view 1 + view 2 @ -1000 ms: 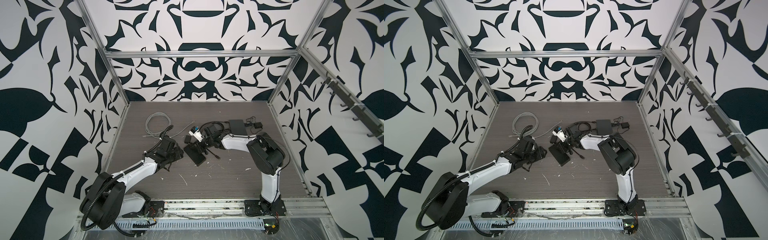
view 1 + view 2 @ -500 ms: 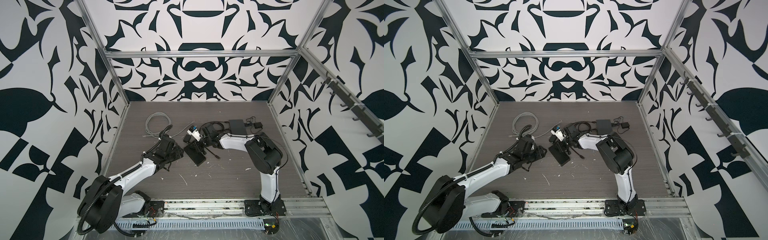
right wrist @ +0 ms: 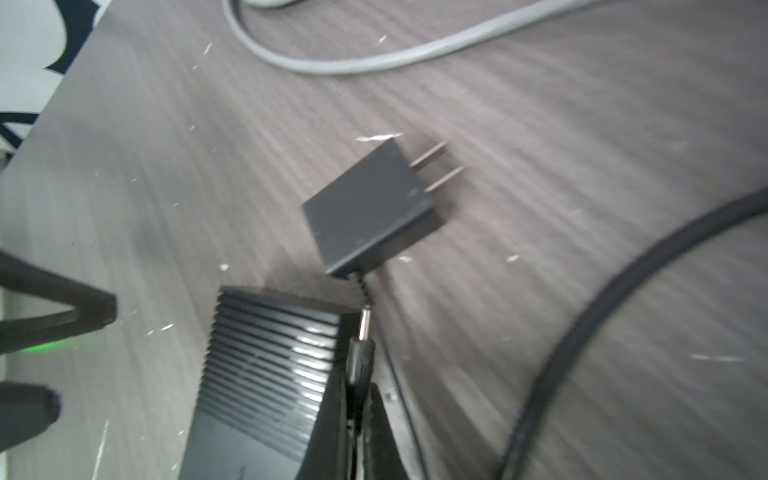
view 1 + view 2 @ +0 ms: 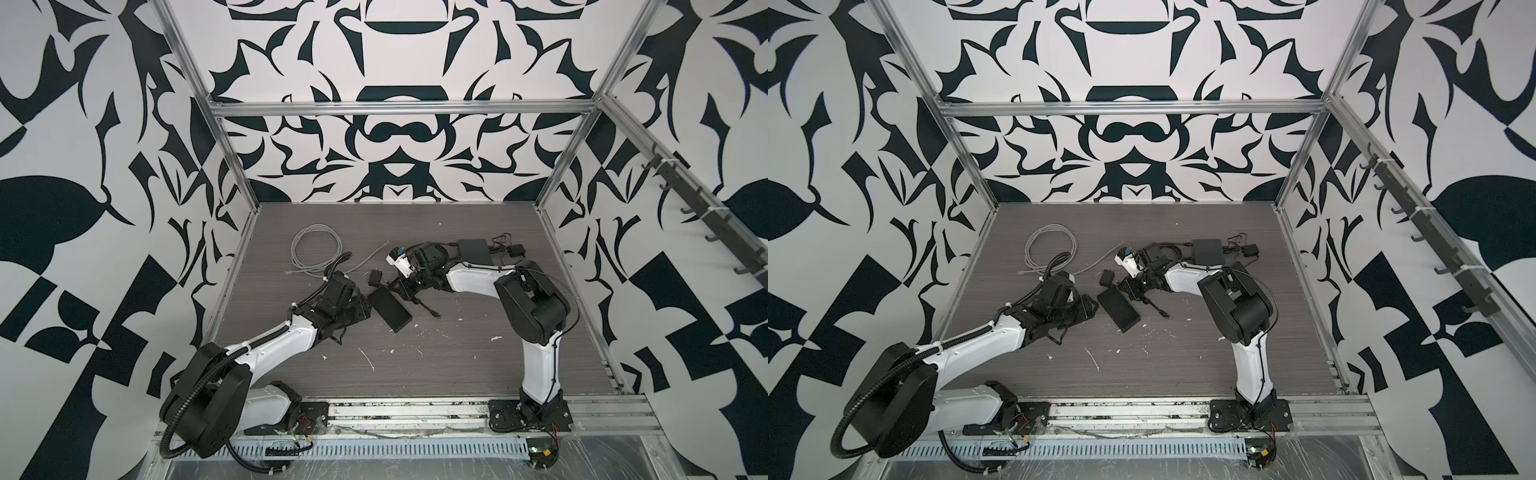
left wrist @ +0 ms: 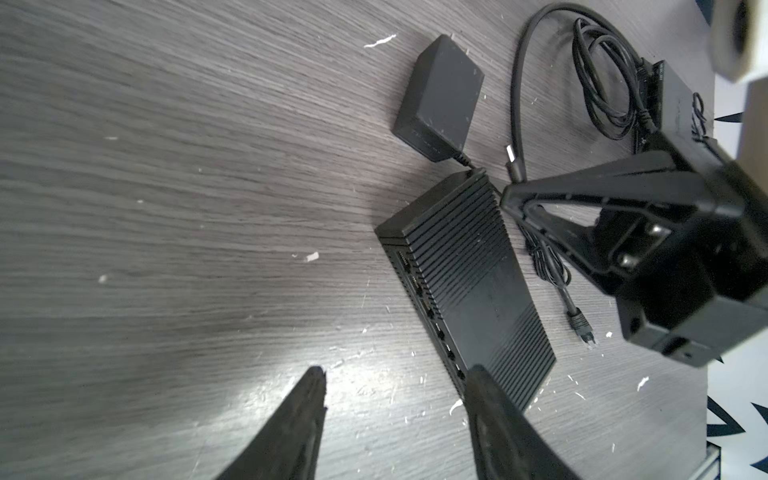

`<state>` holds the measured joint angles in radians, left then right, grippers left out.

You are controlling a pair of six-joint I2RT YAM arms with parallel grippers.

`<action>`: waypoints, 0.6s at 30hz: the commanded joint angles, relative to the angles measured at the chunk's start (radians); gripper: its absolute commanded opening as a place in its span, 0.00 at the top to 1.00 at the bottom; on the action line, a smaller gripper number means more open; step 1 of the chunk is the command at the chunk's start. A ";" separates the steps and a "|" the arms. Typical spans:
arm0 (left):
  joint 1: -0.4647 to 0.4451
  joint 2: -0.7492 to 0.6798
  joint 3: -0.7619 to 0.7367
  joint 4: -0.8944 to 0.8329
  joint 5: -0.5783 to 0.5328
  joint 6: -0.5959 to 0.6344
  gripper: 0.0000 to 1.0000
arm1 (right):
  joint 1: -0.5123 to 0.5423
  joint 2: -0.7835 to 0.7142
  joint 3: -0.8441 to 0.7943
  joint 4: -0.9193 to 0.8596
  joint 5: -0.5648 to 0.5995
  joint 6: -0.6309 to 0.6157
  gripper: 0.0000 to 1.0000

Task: Insert the plug into the switch port
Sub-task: 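Move the barrel plug toward the box's port with right gripper while left holds box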

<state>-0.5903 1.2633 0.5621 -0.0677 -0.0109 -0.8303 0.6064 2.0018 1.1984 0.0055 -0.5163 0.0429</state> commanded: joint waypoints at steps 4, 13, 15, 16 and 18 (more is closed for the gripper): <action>-0.002 -0.024 -0.009 -0.013 -0.020 -0.006 0.43 | 0.028 0.004 0.013 0.029 -0.127 0.029 1.00; -0.001 -0.043 -0.013 -0.038 -0.046 0.001 0.42 | 0.063 0.033 0.021 0.131 -0.212 0.116 1.00; 0.000 -0.042 -0.014 -0.038 -0.050 0.001 0.42 | 0.066 0.040 0.029 0.136 -0.232 0.126 1.00; 0.000 -0.042 -0.016 -0.037 -0.052 0.001 0.42 | 0.066 0.037 0.029 0.135 -0.229 0.124 1.00; 0.001 -0.046 -0.012 -0.043 -0.065 0.011 0.42 | 0.063 0.011 0.015 0.126 -0.209 0.100 1.00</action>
<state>-0.5903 1.2350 0.5621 -0.0895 -0.0463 -0.8291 0.6670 2.0445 1.1984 0.1162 -0.7101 0.1482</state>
